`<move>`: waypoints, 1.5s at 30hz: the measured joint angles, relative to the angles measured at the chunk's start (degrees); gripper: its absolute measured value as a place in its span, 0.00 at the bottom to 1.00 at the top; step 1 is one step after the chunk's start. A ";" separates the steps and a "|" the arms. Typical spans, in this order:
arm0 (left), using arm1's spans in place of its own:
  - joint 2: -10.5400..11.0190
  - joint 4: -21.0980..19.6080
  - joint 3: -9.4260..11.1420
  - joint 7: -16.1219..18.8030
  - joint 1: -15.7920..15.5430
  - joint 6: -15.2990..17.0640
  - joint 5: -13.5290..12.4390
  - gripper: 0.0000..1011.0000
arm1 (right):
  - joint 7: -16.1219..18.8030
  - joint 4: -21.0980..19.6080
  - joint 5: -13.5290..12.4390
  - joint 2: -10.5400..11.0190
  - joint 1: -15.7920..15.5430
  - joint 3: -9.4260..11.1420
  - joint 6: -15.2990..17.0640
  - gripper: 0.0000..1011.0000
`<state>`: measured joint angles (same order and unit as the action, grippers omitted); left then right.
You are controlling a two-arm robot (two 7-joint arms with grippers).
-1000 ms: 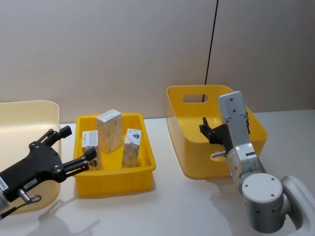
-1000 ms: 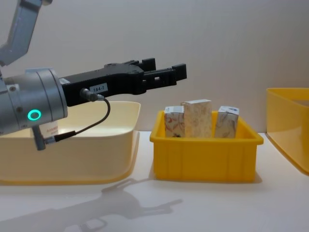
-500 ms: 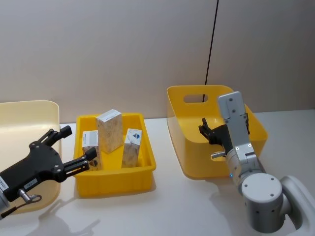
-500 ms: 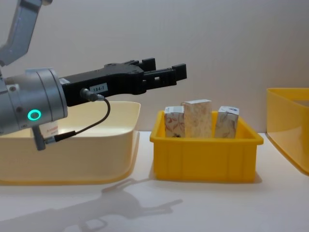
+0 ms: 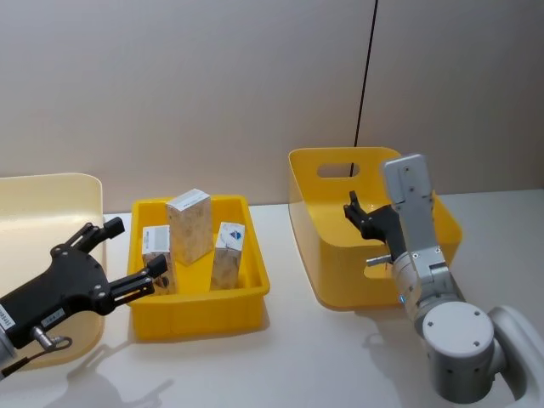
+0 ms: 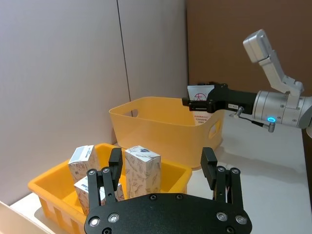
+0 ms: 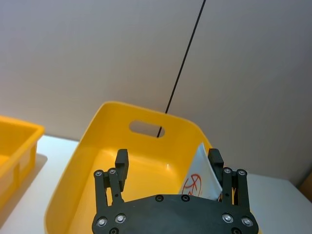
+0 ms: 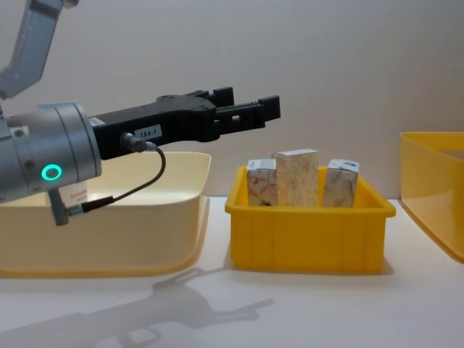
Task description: Bimanual collaborative sorting of washing and personal care products
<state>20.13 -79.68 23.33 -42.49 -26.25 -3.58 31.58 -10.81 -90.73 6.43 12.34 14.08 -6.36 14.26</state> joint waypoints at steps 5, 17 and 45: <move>0.00 0.00 0.00 0.00 0.00 0.00 0.00 0.99 | -0.19 -0.86 0.00 -0.01 -0.53 0.39 -2.81 0.99; 0.01 0.00 0.00 0.00 0.00 0.00 0.00 0.99 | -0.21 -4.08 -0.77 0.15 -2.32 1.69 -11.53 0.99; 0.66 -5.00 0.97 15.47 4.70 1.60 -7.44 0.99 | 6.63 -8.17 -10.91 3.25 -8.37 -1.40 -14.52 0.99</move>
<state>20.79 -84.68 24.30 -27.01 -21.55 -1.98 24.14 -4.18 -98.90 -4.48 15.59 5.71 -7.77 -0.27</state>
